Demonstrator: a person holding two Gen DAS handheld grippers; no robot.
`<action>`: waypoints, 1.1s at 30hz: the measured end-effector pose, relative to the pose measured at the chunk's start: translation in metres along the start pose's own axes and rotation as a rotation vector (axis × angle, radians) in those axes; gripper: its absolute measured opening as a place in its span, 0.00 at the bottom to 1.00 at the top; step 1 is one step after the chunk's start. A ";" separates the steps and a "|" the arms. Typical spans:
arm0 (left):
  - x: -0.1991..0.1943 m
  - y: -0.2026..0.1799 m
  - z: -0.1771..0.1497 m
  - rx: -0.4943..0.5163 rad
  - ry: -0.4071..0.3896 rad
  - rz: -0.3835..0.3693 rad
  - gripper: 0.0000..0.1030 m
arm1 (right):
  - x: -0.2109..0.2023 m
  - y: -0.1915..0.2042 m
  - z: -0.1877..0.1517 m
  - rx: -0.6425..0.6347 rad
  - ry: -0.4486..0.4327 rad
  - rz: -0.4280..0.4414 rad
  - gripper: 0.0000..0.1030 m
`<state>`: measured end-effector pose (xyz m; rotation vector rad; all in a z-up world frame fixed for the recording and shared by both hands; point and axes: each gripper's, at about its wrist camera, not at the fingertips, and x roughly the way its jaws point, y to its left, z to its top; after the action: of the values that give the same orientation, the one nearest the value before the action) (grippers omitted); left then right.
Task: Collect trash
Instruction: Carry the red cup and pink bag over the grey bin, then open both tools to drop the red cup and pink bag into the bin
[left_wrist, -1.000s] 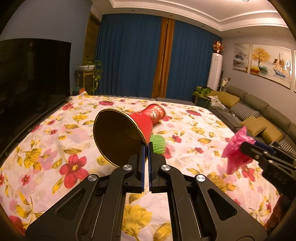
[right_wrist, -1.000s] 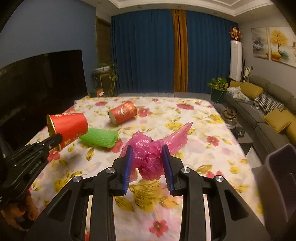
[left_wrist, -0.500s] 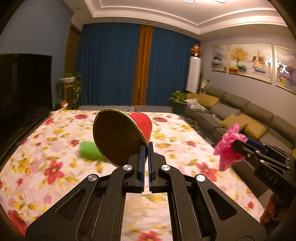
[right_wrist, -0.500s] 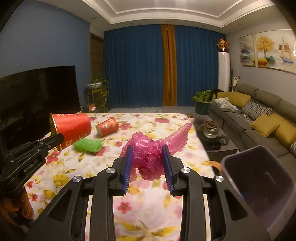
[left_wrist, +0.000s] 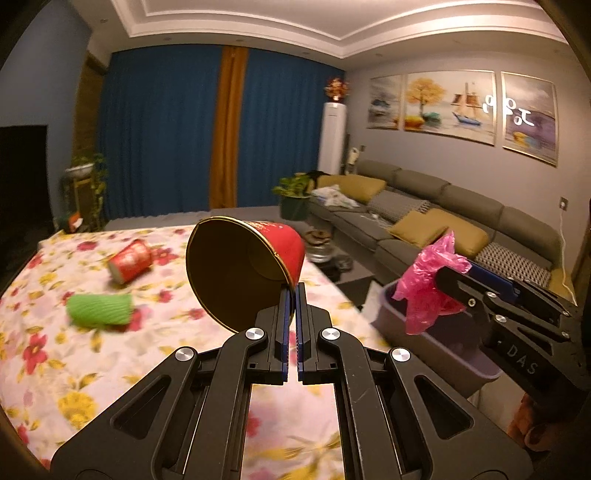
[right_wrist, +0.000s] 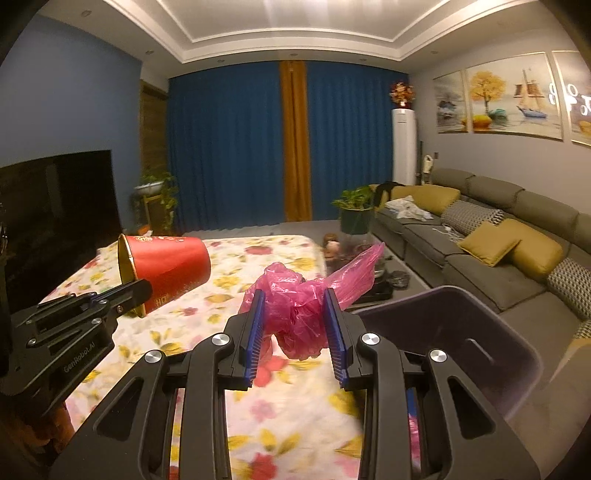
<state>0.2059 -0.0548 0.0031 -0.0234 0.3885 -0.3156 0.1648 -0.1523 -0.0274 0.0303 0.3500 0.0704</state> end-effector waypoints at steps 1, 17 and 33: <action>0.003 -0.008 0.001 0.009 -0.001 -0.012 0.02 | -0.001 -0.004 0.000 0.008 -0.003 -0.010 0.31; 0.047 -0.092 0.011 0.070 0.025 -0.207 0.02 | -0.024 -0.093 -0.005 0.126 -0.056 -0.157 0.31; 0.092 -0.150 0.001 0.104 0.062 -0.335 0.02 | -0.023 -0.141 -0.010 0.195 -0.074 -0.228 0.33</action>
<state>0.2419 -0.2258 -0.0174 0.0237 0.4295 -0.6680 0.1493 -0.2947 -0.0345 0.1851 0.2840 -0.1903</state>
